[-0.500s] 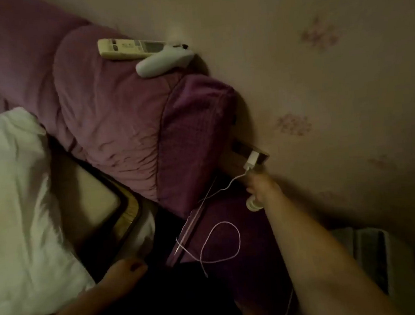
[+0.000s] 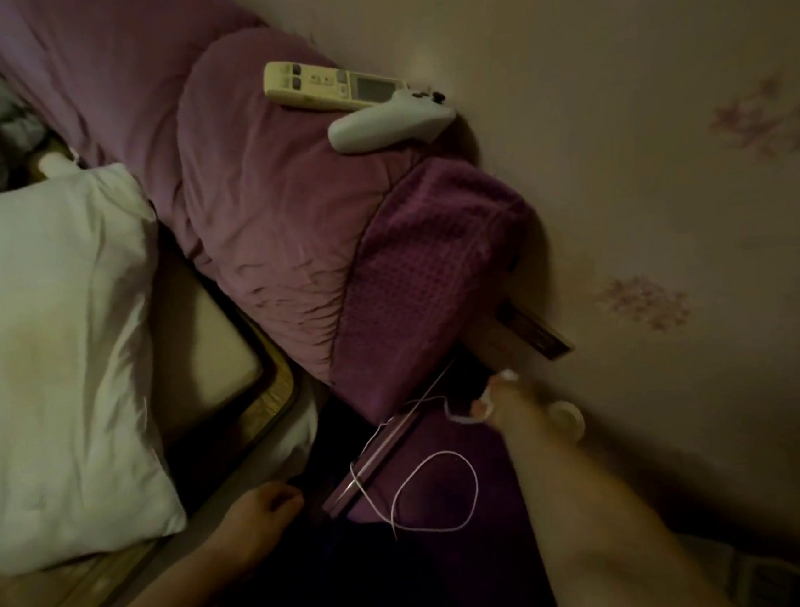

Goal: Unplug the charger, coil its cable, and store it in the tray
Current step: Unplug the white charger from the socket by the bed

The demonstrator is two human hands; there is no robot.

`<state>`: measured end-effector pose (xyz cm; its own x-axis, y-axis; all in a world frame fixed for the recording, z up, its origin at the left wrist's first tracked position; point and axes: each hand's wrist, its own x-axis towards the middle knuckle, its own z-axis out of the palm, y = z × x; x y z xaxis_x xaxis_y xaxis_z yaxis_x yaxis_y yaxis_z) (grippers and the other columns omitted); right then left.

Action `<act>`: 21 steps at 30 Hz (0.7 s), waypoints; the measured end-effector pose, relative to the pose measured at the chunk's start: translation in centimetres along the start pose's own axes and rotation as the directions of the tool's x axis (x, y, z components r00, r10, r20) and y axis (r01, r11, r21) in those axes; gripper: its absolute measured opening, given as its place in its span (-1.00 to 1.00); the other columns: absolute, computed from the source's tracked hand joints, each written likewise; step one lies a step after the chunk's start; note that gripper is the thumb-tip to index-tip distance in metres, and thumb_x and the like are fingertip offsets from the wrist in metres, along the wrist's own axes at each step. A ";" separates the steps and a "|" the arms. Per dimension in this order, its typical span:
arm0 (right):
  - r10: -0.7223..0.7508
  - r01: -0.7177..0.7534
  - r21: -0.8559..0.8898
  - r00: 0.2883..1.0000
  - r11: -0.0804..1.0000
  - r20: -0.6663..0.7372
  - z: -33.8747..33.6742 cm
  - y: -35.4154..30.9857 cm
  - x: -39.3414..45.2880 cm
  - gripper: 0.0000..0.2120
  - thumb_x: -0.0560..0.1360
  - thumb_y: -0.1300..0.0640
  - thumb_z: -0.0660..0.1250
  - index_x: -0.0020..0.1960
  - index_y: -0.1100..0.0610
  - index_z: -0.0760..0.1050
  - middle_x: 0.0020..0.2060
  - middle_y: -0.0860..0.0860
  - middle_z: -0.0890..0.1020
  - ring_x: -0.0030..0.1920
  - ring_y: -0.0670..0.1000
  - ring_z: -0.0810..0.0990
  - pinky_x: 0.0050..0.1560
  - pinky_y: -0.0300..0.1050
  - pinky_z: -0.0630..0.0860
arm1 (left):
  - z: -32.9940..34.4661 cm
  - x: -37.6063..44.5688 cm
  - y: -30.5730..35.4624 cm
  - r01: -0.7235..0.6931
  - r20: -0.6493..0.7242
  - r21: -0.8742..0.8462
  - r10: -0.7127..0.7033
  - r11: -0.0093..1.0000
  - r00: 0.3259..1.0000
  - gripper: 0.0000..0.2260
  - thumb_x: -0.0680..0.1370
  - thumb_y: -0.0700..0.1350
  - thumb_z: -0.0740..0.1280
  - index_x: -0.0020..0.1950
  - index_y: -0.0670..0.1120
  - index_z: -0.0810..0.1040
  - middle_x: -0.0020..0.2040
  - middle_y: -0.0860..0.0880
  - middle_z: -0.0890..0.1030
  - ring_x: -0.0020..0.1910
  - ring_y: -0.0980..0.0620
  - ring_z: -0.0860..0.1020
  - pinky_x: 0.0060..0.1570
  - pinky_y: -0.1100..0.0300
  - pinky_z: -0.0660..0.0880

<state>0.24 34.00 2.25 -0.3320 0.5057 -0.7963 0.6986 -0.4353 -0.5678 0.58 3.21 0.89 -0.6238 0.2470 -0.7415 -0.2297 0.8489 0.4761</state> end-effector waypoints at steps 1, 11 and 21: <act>0.033 -0.034 0.022 0.999 0.999 0.033 0.4 2.1 0.5 -0.74 0.60 0.32 0.06 -0.24 0.22 0.36 -0.27 0.17 0.43 -0.34 0.06 0.42 -0.22 -0.01 0.45 | 0.0 0.0 0.2 -0.014 0.008 0.009 0.014 1.000 1.000 -0.82 0.55 -0.14 0.27 0.09 -0.14 0.59 0.04 -0.13 0.65 0.00 -0.02 0.59 0.01 0.22 0.44; -0.064 0.198 -0.141 0.767 0.970 0.638 1.1 8.5 -6.6 -0.66 0.54 -0.11 0.24 0.07 0.14 0.56 -0.29 0.02 0.67 -0.41 -0.03 0.59 -0.52 -0.24 0.43 | -1.5 -1.4 5.0 -0.249 0.069 -0.279 0.279 0.927 0.958 -0.55 0.48 -0.15 0.38 0.34 -0.12 0.37 0.19 -0.10 0.56 0.13 0.02 0.57 0.14 0.21 0.50; -0.253 0.311 0.035 0.694 0.950 0.674 3.9 6.3 -12.7 -0.78 0.62 0.10 0.15 0.08 0.11 0.56 -0.20 0.07 0.66 -0.32 -0.03 0.61 -0.36 -0.22 0.54 | -0.7 -4.6 4.5 -0.338 -0.282 -0.758 0.187 0.558 0.941 -0.66 0.33 -0.22 0.50 0.06 -0.10 0.52 -0.08 -0.20 0.63 -0.16 -0.07 0.61 -0.14 0.09 0.57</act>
<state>6.35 21.90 7.99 -0.8342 -0.0415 -0.5498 0.5377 -0.2821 -0.7945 1.88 5.58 6.84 -0.8409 0.2591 -0.4752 -0.4833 0.0358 0.8747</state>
